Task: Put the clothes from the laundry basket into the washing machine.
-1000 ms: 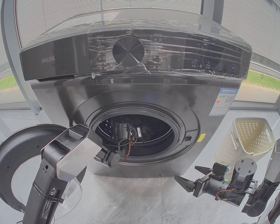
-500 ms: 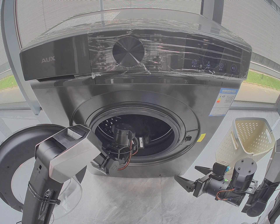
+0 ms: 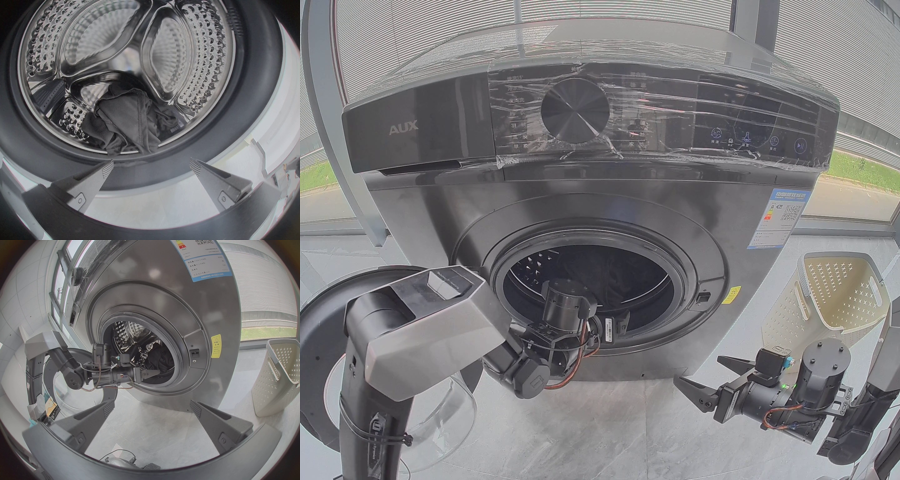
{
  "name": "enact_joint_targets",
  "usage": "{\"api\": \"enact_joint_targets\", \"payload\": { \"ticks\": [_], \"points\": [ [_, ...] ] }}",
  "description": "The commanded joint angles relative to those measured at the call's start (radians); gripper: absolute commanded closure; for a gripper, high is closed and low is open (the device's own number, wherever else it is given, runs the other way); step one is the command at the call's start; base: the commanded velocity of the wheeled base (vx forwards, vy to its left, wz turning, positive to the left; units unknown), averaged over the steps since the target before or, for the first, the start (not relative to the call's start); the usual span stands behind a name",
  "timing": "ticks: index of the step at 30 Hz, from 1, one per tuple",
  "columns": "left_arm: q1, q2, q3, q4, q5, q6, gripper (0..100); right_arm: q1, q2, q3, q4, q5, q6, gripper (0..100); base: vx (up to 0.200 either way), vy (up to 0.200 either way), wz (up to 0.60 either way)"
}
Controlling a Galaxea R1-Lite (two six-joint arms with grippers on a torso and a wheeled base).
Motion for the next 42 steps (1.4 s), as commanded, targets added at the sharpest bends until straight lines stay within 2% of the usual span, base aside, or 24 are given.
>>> {"api": "enact_joint_targets", "payload": {
  "ticks": [1,7,9,12,13,14,19,22,25,26,28,30,31,33,35,37,42],
  "points": [
    [-0.045,-0.122,0.128,-0.003,0.001,-0.001,0,0.0,-0.001,0.002,-0.011,-0.001,0.0,0,0.0,0.0,0.0],
    [-0.094,-0.238,0.265,-0.015,-0.001,-0.011,0,0.002,-0.003,0.005,-0.011,-0.001,0.0,0,0.0,0.0,0.0],
    [-0.104,-0.289,0.303,-0.021,-0.001,-0.026,0,0.0,-0.006,0.007,-0.011,-0.001,0.0,0,0.0,0.0,0.0],
    [-0.126,-0.39,0.369,-0.021,-0.001,-0.073,0,0.0,-0.015,0.01,-0.011,-0.004,0.0,0,0.0,0.0,0.0],
    [-0.126,-0.39,0.369,-0.021,-0.001,-0.073,0,0.0,-0.015,0.01,-0.011,-0.004,0.0,0,0.0,0.0,0.0],
    [-0.144,-0.458,0.419,-0.018,-0.001,-0.097,0,-0.001,-0.03,0.011,-0.009,-0.013,-0.001,0,0.0,0.0,0.0],
    [-0.175,-0.597,0.515,-0.01,-0.001,-0.116,0,-0.001,-0.055,0.013,-0.009,-0.027,-0.001,0,0.0,0.0,0.0],
    [-0.18,-0.718,0.614,0.0,0.002,-0.138,0,-0.012,-0.095,0.03,-0.009,-0.03,-0.03,0,0.0,0.0,0.0],
    [-0.166,-0.784,0.674,-0.003,0.021,-0.138,0,-0.012,-0.122,0.054,-0.009,-0.038,-0.04,0,0.0,0.0,0.0],
    [-0.16,-0.869,0.746,-0.001,0.034,-0.138,0,-0.017,-0.159,0.077,-0.009,-0.072,-0.04,0,0.0,0.0,0.0],
    [-0.152,-0.929,0.797,-0.012,0.036,-0.138,0,-0.017,-0.214,0.086,-0.006,-0.104,-0.05,0,0.0,0.0,0.0],
    [-0.144,-0.97,0.815,-0.014,0.036,-0.136,0,-0.02,-0.25,0.086,-0.004,-0.121,-0.07,0,0.0,0.0,0.0],
    [-0.138,-1.01,0.832,-0.012,0.033,-0.135,0,-0.033,-0.267,0.086,-0.001,-0.135,-0.096,0,0.0,0.0,0.0],
    [-0.13,-1.033,0.846,-0.01,0.031,-0.127,0,-0.047,-0.274,0.086,0.002,-0.145,-0.11,0,0.0,0.0,0.0],
    [-0.115,-1.062,0.864,-0.012,0.03,-0.116,0,-0.069,-0.288,0.086,0.009,-0.158,-0.124,0,0.0,0.0,0.0],
    [-0.094,-1.103,0.895,-0.007,0.03,-0.078,0,-0.095,-0.331,0.086,0.051,-0.161,-0.127,0,0.0,0.0,0.0],
    [-0.058,-1.125,0.935,-0.01,0.031,-0.054,0,-0.098,-0.415,0.086,0.174,-0.161,-0.129,0,-0.08,0.0,0.0]
  ]
}}
